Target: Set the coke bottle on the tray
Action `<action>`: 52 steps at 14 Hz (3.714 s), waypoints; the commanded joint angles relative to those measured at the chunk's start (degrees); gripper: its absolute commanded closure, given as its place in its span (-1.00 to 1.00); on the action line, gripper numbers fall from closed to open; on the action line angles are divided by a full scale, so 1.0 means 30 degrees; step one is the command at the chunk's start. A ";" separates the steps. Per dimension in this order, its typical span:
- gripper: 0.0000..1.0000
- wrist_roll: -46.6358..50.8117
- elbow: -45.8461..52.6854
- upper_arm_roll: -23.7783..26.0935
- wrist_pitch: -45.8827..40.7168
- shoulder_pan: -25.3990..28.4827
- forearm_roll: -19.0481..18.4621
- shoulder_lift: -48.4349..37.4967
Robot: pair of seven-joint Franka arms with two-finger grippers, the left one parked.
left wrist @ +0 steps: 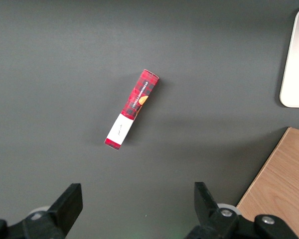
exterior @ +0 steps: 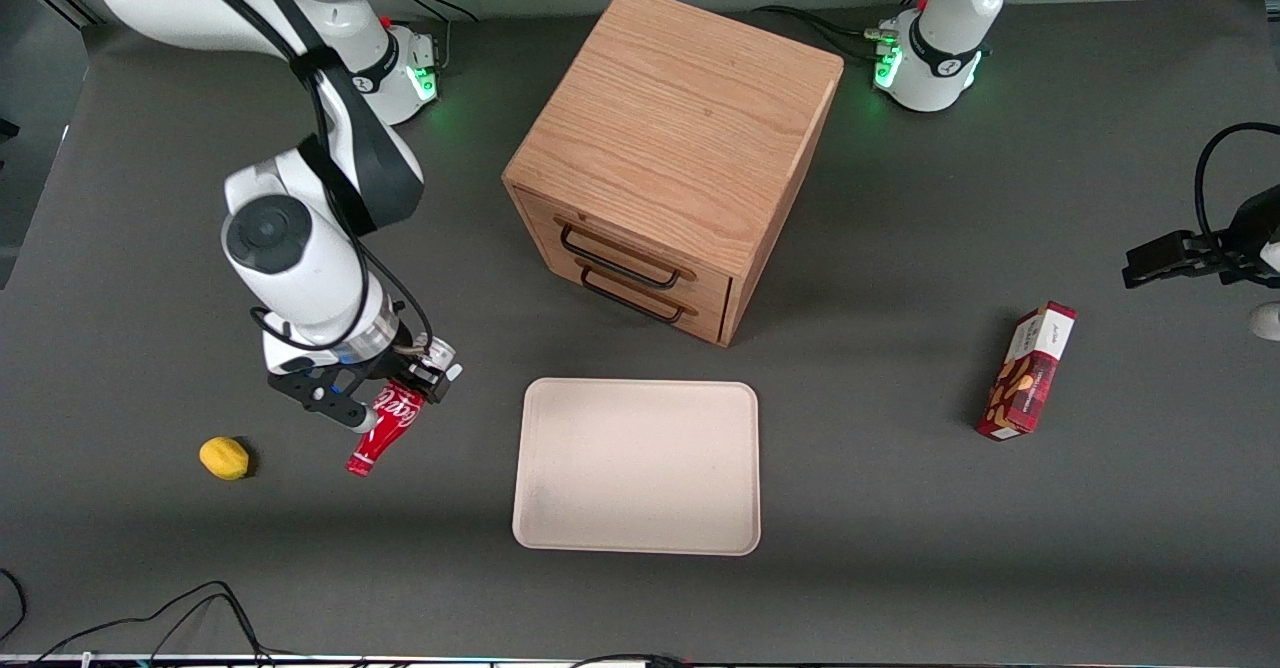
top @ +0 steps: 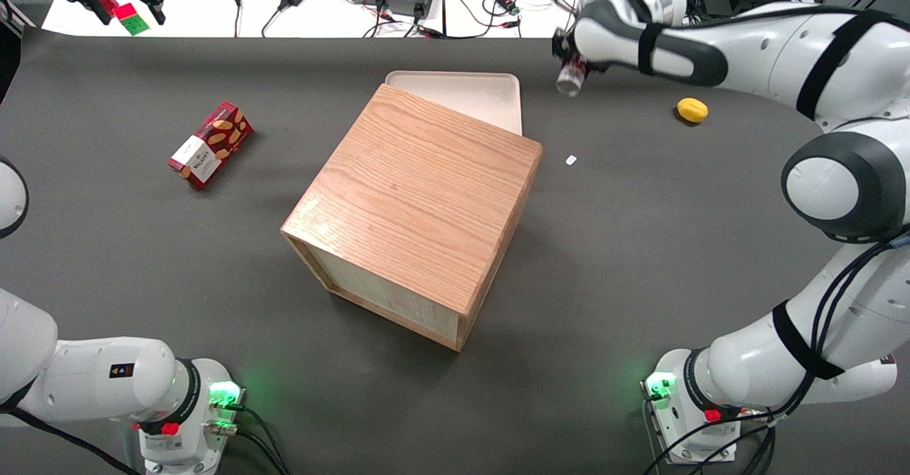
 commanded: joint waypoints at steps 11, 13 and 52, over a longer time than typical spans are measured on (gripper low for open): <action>1.00 -0.6063 0.9920 0.4136 0.1102 0.0562 -0.0314 1.3480; 1.00 -0.6180 0.9658 0.3553 0.1103 0.0591 -0.0372 1.3482; -1.00 -0.6444 0.8400 -0.2298 -1.1078 -0.0639 0.2896 -0.0393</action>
